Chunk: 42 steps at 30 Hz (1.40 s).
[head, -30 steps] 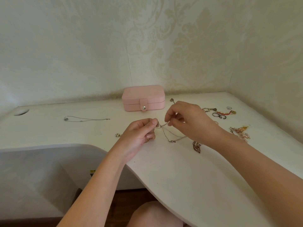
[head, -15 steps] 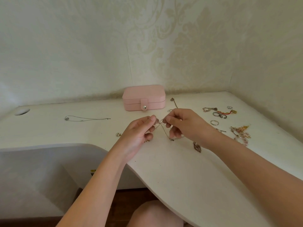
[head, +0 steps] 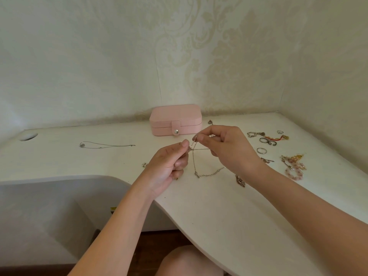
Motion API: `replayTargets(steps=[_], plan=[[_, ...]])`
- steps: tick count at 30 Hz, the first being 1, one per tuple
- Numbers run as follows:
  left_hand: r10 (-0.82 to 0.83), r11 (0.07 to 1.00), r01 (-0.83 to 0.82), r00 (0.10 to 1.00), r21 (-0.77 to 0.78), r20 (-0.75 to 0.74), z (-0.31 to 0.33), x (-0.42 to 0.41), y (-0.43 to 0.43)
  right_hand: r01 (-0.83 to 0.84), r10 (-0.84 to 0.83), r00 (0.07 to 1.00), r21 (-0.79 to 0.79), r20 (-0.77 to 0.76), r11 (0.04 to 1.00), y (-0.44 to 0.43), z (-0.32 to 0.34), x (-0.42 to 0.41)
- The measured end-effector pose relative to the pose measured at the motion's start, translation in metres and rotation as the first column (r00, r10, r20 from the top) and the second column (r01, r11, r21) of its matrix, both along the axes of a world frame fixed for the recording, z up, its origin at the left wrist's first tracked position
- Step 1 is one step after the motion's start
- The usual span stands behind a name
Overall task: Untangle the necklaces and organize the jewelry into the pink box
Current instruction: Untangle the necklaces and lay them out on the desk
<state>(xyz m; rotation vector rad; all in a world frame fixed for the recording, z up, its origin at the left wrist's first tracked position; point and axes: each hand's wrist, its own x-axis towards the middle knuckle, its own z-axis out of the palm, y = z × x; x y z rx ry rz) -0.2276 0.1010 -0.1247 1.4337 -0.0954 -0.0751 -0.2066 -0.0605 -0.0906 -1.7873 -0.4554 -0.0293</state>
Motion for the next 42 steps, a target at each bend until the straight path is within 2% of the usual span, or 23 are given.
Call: replayTargets(steps=[8,17,21,25,30,35,37,38,40,42], plan=[[-0.027,1.000,0.027,0.999,0.012,-0.032,0.001,0.001,0.001,0.019,-0.019,1.000,0.017,0.023,1.000,-0.002,0.002,0.000],[0.033,0.999,-0.033,0.999,0.019,0.022,0.001,-0.001,0.000,0.030,-0.030,1.000,0.008,0.009,1.000,-0.003,0.002,-0.001],[0.038,0.998,-0.039,0.999,0.049,0.023,0.000,0.000,0.001,0.038,-0.038,0.999,0.001,0.001,0.999,-0.001,0.001,-0.002],[0.023,0.993,-0.026,0.999,0.117,0.029,0.000,-0.001,-0.002,0.078,-0.077,0.995,-0.032,0.056,0.996,0.001,-0.001,-0.003],[0.004,0.992,-0.008,1.000,0.130,0.031,0.000,-0.002,-0.002,0.017,-0.014,0.999,0.059,-0.043,0.998,0.000,0.002,-0.006],[-0.002,0.995,-0.003,0.999,0.095,0.047,-0.001,-0.001,-0.001,-0.013,0.014,1.000,0.073,-0.018,0.997,0.000,0.004,-0.001],[-0.011,0.997,0.006,0.998,0.082,0.055,-0.001,-0.001,0.000,-0.039,0.039,0.995,-0.002,0.090,0.999,-0.006,0.009,-0.002],[-0.016,0.997,0.011,0.998,0.076,0.056,0.000,-0.001,0.000,-0.041,0.061,0.981,-0.107,0.185,0.993,-0.010,0.011,-0.002],[-0.019,0.997,0.015,0.998,0.071,0.054,0.000,-0.001,0.000,0.018,0.133,0.914,-0.368,0.383,0.930,-0.016,0.014,-0.002],[-0.023,0.997,0.019,0.999,0.068,0.047,-0.001,0.000,0.001,0.115,0.195,0.834,-0.509,0.516,0.853,-0.019,0.012,0.001]])
